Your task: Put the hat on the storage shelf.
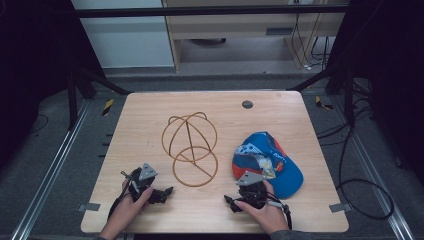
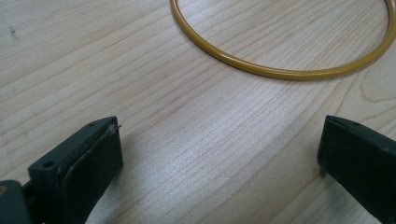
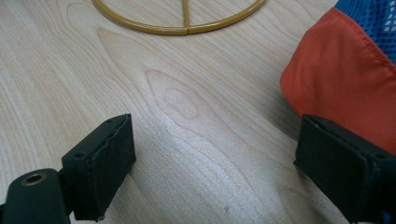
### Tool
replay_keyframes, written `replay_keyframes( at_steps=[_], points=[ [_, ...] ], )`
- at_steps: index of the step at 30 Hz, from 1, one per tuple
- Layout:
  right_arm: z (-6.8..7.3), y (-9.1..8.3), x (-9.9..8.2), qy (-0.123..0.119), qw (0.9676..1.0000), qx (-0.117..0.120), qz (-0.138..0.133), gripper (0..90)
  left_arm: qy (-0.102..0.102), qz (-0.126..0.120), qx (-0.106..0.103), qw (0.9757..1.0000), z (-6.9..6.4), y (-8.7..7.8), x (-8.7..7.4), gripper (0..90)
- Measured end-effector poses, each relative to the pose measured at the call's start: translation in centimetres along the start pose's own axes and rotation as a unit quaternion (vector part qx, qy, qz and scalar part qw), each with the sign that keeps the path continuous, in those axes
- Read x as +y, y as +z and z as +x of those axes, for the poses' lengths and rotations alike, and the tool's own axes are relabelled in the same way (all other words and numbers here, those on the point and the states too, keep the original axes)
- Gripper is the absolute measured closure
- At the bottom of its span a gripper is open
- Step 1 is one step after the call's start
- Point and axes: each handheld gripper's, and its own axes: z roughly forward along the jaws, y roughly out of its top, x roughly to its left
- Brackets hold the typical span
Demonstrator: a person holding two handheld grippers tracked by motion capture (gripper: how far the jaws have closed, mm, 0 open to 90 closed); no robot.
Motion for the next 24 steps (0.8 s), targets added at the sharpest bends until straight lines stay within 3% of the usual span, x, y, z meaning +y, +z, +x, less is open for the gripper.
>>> replay_keyframes(
  at_steps=[24],
  points=[
    [0.07,-0.63,-0.02,-0.003,0.9999,-0.010,0.006,12.7,0.000,0.000,0.000,1.0000,0.00,0.02,0.02,0.0]
  ],
)
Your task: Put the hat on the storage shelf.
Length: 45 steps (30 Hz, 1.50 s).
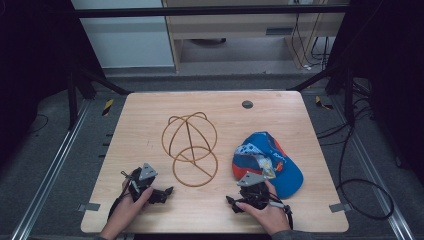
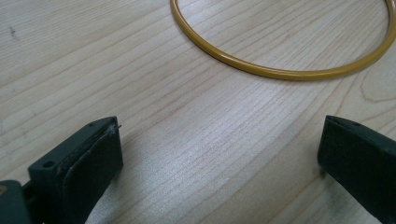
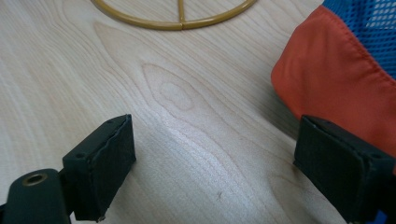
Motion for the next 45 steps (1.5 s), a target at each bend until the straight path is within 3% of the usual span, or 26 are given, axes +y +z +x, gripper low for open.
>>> replay_keyframes(
  at_steps=[2,6,11,16,18,21,24,30,37,45],
  points=[
    [-0.1,-0.6,0.0,0.011,0.9999,0.008,-0.006,12.7,0.000,0.000,0.000,1.0000,0.0,0.0,0.0,0.0],
    [-0.2,-2.4,-0.2,0.016,0.9997,-0.001,-0.018,12.6,0.000,0.000,0.000,1.0000,0.0,0.0,0.0,0.0],
    [-1.5,-5.2,-1.0,0.039,0.9983,-0.011,-0.041,12.8,-0.001,0.001,0.002,1.0000,0.0,0.0,0.0,0.0],
    [-2.8,-7.4,-1.5,0.058,0.9953,-0.046,-0.063,12.8,-0.001,0.001,0.002,1.0000,0.0,0.0,0.0,0.0],
    [-3.8,-8.8,-1.6,0.068,0.9926,-0.070,-0.072,12.9,-0.001,0.000,0.001,1.0000,0.0,0.0,0.0,0.0],
    [-4.4,-9.6,-1.7,0.072,0.9915,-0.082,-0.070,13.1,-0.001,0.001,0.002,1.0000,-0.1,0.0,0.0,0.0],
    [-5.2,-10.7,-1.8,0.071,0.9912,-0.093,-0.061,14.2,-0.002,0.001,0.002,1.0000,-0.1,0.0,0.0,0.0],
    [-6.9,-12.1,-1.5,0.077,0.9907,-0.110,-0.016,15.3,-0.002,0.001,0.003,1.0000,-0.1,0.0,0.0,0.0],
    [-9.0,-13.1,0.2,0.064,0.9901,-0.118,0.042,16.5,-0.002,0.001,0.003,1.0000,-0.1,0.0,0.0,0.0],
    [-10.9,-13.2,2.7,0.045,0.9904,-0.104,0.079,25.8,-0.002,0.001,0.003,1.0000,-0.1,0.0,0.0,0.0]
  ],
)
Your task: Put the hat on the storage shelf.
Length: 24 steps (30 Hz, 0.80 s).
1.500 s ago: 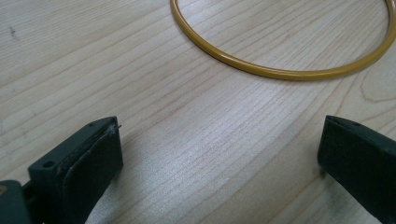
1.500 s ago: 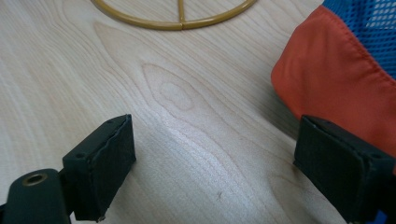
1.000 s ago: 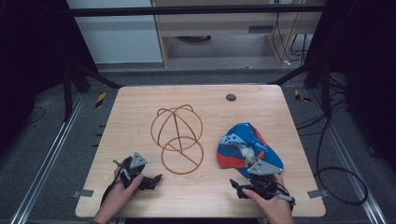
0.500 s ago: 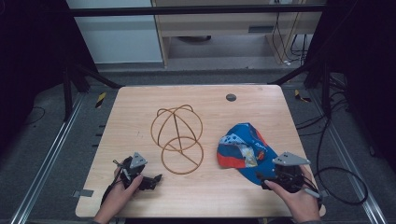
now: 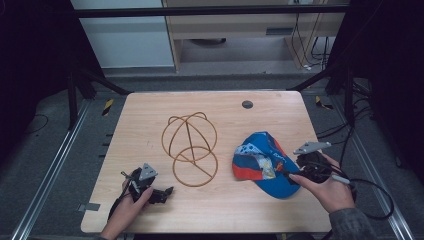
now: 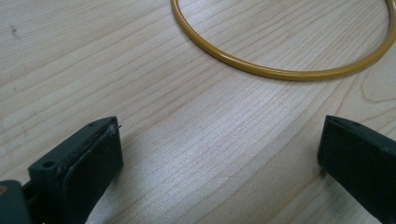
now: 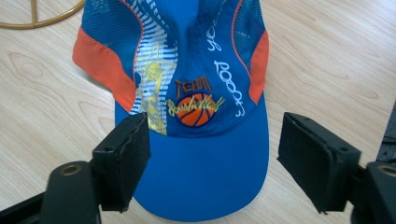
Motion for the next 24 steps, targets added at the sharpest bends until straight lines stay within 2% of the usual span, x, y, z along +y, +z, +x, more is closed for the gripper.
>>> replay_keyframes(
  at_steps=[7,13,24],
  points=[
    [-0.4,0.8,1.7,-0.012,0.9991,0.028,0.031,32.5,0.000,-0.001,-0.001,1.0000,0.0,0.0,0.0,0.0],
    [-0.5,1.4,3.0,-0.021,0.9979,0.047,0.039,35.1,0.000,-0.001,-0.001,1.0000,0.0,0.0,0.0,0.0],
    [-0.2,3.8,4.5,-0.028,0.9963,0.058,0.058,43.2,0.000,-0.001,-0.002,1.0000,0.0,0.0,0.0,0.0]
  ],
)
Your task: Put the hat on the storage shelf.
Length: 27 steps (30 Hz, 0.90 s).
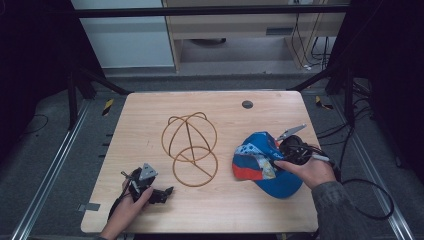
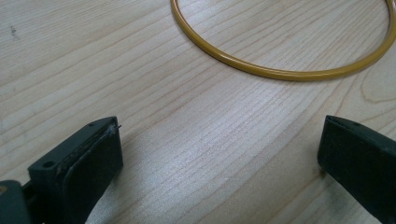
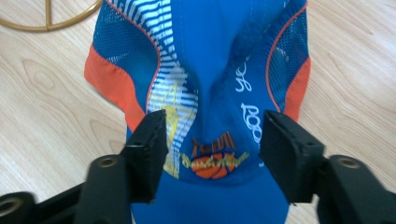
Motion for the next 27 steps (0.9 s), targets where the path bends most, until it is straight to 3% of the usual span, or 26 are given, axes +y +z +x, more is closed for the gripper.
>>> replay_keyframes(
  at_steps=[14,23,27],
  points=[
    [-1.0,2.0,1.0,0.016,0.9994,0.025,0.015,60.6,0.000,0.001,0.000,1.0000,0.0,0.0,0.0,0.0],
    [-1.0,2.4,1.1,0.011,0.9987,0.047,0.020,86.7,0.000,0.001,0.000,1.0000,0.0,0.0,0.0,0.0],
    [-1.0,2.5,1.2,0.009,0.9984,0.052,0.022,90.0,0.000,0.001,0.000,1.0000,0.0,0.0,0.0,0.0]
  ],
)
